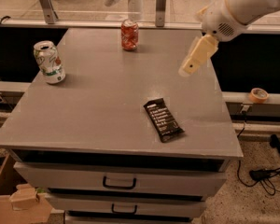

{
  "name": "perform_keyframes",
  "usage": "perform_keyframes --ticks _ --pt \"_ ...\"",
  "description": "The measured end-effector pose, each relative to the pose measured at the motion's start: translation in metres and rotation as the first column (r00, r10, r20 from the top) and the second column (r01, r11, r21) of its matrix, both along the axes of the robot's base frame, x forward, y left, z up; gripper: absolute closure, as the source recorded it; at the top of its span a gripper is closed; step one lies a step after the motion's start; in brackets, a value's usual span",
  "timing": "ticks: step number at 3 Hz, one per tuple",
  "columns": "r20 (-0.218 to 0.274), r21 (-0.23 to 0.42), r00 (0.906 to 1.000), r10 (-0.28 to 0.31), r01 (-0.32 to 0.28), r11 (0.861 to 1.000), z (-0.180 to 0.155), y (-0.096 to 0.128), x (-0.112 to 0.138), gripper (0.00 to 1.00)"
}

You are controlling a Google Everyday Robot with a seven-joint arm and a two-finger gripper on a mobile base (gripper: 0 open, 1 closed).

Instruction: Move coke can near rxbar chocolate

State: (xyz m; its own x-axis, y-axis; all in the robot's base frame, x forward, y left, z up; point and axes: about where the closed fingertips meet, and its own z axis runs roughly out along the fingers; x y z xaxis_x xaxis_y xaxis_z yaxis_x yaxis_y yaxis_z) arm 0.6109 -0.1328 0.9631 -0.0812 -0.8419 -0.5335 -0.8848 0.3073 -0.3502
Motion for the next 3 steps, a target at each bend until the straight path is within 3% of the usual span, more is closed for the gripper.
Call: perform_keyframes --ticks 1,2,3 --pt "0.042 0.131 0.9987 -0.028 0.022 0.991 -0.014 0.026 0.050 0.00" --pt "0.063 0.302 0.9953 -0.073 0.051 0.952 -0.029 0.051 0.112 0.00" --pt "0.042 0.435 0.9926 -0.113 0.084 0.896 -0.038 0.079 0.163 0.00"
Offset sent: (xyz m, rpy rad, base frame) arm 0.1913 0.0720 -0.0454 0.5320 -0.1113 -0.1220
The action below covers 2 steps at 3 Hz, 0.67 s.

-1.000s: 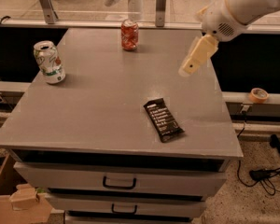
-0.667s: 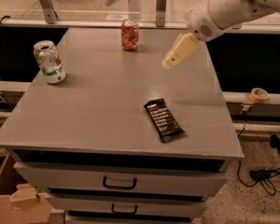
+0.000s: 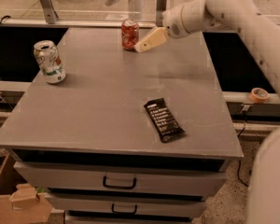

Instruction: Move coke can near rxbar chocolate

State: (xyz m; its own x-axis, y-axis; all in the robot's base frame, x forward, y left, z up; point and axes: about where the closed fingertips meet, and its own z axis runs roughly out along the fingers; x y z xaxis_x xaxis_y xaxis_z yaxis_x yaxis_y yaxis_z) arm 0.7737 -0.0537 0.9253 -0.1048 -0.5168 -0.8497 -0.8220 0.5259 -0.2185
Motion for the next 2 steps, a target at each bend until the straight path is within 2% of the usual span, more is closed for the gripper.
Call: perform_keyframes --ticks 1,2 --pt "-0.042 0.124 0.9988 -0.026 0.031 0.992 -0.011 0.029 0.029 0.00" --pt "-0.072 0.201 0.9959 -0.055 0.069 0.977 -0.020 0.053 0.054 0.00"
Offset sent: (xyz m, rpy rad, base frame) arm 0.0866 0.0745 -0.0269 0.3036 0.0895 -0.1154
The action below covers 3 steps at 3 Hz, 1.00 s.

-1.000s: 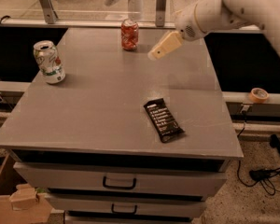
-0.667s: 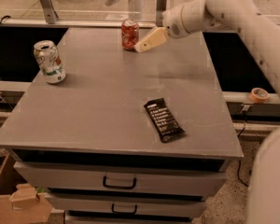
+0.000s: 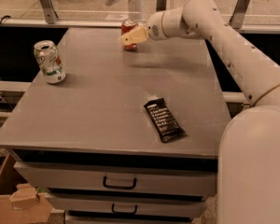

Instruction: Move coke can near rxbar chocolate

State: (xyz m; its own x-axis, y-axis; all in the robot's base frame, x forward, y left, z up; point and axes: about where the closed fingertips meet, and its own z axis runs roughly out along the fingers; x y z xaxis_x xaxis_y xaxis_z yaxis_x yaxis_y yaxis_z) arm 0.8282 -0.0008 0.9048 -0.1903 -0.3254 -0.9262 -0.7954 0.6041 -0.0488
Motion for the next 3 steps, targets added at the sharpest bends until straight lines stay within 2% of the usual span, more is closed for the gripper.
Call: perform_keyframes --ticks 1,2,3 --pt "0.010 0.027 0.9996 -0.025 0.024 0.999 -0.012 0.014 0.023 0.00" --pt "0.002 0.062 0.9994 -0.034 0.034 0.998 -0.019 0.021 0.036 0.17" --pt "0.002 0.093 0.9993 -0.036 0.036 0.995 -0.022 0.019 0.038 0.40"
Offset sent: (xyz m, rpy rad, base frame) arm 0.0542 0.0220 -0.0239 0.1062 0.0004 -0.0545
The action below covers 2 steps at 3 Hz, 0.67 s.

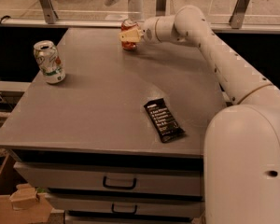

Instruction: Move coke can near rxbar chocolate

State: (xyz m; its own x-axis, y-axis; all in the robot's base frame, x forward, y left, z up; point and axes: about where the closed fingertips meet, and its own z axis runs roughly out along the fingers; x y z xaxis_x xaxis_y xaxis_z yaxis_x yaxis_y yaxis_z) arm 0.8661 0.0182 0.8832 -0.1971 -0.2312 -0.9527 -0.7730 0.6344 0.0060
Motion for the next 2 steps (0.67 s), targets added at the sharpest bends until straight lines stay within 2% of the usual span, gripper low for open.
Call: perform_keyframes --ticks 1,2 --pt "0.033 0.039 0.9989 0.033 -0.035 0.999 0.018 -0.004 -0.015 0.64" --pt "0.098 0.051 0.9890 0.111 -0.116 0.992 0.048 -0.008 -0.047 0.87"
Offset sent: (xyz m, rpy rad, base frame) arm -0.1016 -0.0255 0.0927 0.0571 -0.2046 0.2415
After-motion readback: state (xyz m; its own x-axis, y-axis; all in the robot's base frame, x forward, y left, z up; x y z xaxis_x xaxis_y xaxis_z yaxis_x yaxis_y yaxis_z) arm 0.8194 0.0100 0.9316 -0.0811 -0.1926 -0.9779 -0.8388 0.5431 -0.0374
